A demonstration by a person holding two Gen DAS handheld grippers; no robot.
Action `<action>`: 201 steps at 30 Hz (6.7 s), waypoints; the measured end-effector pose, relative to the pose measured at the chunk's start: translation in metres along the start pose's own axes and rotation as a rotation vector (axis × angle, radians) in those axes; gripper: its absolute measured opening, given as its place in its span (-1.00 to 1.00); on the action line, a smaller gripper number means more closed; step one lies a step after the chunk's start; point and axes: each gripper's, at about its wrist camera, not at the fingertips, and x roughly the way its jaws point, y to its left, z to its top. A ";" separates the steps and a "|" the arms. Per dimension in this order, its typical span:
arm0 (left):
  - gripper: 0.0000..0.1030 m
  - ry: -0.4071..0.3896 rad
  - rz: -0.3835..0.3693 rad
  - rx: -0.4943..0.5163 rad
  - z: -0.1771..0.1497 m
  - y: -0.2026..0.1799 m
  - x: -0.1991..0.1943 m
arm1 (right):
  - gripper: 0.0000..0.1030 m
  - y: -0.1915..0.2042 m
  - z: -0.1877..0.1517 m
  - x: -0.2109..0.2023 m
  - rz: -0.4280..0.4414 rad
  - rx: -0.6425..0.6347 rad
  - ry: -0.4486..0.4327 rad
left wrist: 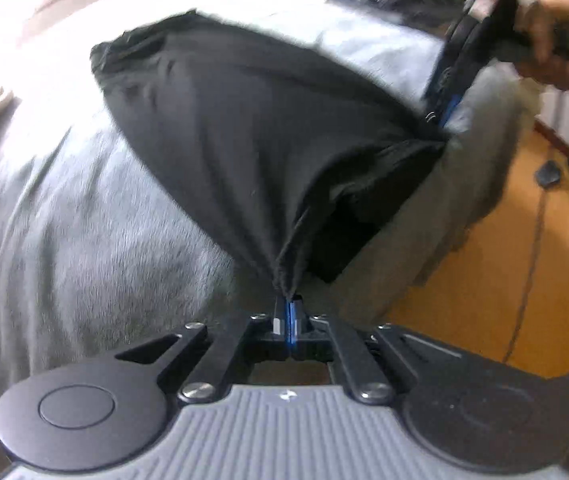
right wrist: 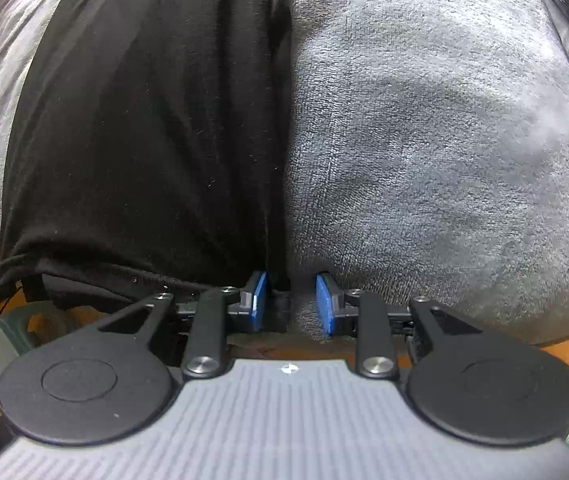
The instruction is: Fold clothes
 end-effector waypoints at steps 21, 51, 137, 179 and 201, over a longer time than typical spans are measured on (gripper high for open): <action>-0.99 0.003 -0.090 0.232 -0.040 -0.037 0.001 | -0.49 0.011 -0.009 -0.002 -0.019 -0.044 -0.034; -0.91 -0.175 0.087 0.381 0.021 -0.051 0.010 | -0.51 0.136 -0.093 -0.057 0.061 -1.096 -0.355; -0.46 0.207 -0.436 0.230 0.106 0.011 0.089 | -0.92 -0.059 0.134 -0.038 0.354 0.261 -0.560; -0.42 0.213 -0.477 0.169 0.120 -0.005 0.120 | -0.79 -0.046 0.330 0.007 0.596 0.285 -0.655; -0.42 0.223 -0.484 0.174 0.132 -0.020 0.134 | -0.97 -0.084 0.324 0.017 0.586 0.457 -0.713</action>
